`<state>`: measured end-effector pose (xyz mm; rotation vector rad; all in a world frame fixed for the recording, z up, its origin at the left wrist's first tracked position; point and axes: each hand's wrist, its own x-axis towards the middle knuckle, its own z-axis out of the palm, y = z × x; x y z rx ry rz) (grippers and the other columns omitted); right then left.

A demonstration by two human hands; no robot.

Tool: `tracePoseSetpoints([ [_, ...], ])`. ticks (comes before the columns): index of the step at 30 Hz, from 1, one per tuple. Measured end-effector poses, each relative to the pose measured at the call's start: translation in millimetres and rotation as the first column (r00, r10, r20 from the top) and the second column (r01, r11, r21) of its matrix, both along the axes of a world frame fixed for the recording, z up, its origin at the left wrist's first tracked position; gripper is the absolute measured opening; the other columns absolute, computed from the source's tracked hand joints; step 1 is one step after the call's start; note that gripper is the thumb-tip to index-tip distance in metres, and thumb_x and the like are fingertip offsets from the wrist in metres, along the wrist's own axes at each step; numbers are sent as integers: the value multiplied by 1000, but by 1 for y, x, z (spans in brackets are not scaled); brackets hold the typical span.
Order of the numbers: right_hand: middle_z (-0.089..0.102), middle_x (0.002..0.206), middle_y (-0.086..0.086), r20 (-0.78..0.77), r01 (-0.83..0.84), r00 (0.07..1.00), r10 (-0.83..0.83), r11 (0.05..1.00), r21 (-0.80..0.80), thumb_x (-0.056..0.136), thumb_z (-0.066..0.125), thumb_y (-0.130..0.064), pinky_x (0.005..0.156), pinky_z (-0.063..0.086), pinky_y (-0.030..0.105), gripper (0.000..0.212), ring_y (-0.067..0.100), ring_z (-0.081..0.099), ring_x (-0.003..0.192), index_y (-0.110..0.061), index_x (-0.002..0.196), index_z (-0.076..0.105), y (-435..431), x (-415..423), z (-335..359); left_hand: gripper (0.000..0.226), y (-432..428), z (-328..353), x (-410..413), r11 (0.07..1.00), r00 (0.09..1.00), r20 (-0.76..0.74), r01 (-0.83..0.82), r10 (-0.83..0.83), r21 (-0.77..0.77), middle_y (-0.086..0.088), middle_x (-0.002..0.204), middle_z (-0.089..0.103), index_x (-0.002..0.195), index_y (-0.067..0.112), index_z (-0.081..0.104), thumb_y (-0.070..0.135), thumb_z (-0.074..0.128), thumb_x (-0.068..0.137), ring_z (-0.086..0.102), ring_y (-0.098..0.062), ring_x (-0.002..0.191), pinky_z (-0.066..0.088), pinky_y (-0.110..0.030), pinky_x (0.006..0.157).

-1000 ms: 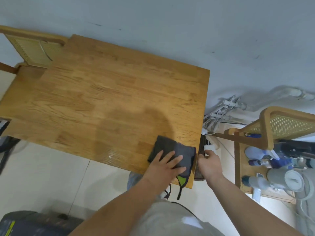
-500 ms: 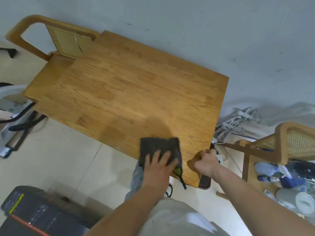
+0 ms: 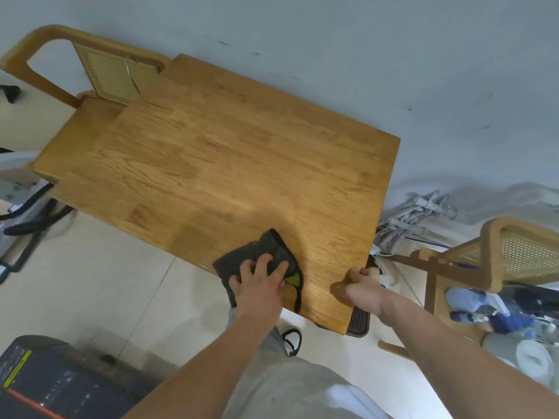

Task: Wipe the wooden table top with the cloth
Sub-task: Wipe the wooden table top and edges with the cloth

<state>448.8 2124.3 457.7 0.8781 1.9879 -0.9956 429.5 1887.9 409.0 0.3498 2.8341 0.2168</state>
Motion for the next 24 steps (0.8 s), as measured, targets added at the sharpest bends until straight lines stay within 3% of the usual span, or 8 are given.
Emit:
tracePoseSetpoints([
  [2,40,125,4,-122,135,983,-141,990,-50,85,64,-19,84,41,33,20,21,49,100,-10,100,56,8,7,2,50,37,-2,32,963,965,23,259,-261,69,3,146,29,136,47,39,32,59,94,29,-33,125,32,-54,92],
  [5,60,118,0,-206,381,897,-391,920,-89,92,58,-8,89,45,29,30,19,56,110,-14,120,67,16,17,8,41,62,1,45,755,757,53,639,-651,145,2,142,36,136,39,50,25,57,98,35,-34,124,38,-59,91],
  [8,69,74,-1,-188,507,835,-517,856,-102,93,52,-1,61,47,26,24,19,61,72,-15,94,72,21,24,8,44,55,-2,2,587,587,12,809,-810,35,1,152,27,142,44,39,36,55,101,31,-34,128,35,-60,93],
  [12,64,85,6,-146,562,809,-569,822,-88,94,53,-3,77,57,45,25,27,63,77,-9,114,66,24,28,12,42,47,-2,-63,898,896,52,440,-441,27,7,153,25,146,56,31,49,39,105,26,-30,130,33,-54,95],
  [15,64,95,27,-116,571,808,-578,816,-86,92,49,1,93,54,58,35,50,63,102,9,127,51,29,27,16,42,70,6,-55,955,952,76,295,-297,37,4,150,25,145,52,31,48,37,104,26,-31,126,34,-53,93],
  [17,60,117,38,-100,588,799,-593,806,-76,92,47,2,99,47,64,40,54,59,112,12,131,47,35,23,15,42,84,4,-25,862,860,64,502,-506,69,2,147,25,142,50,29,44,42,103,28,-33,125,31,-54,92],
  [21,61,95,24,-93,646,753,-651,759,-78,92,47,2,83,55,54,42,29,53,82,8,133,53,45,11,10,38,89,6,-30,450,439,113,887,-891,100,3,146,31,144,50,37,46,40,106,33,-32,124,33,-55,93],
  [24,63,97,9,-78,662,741,-667,745,-81,93,50,-2,75,56,43,44,23,59,80,-7,136,57,55,-4,9,40,102,8,-85,454,445,100,887,-890,86,6,149,32,146,54,37,48,38,106,32,-29,126,35,-52,97],
])
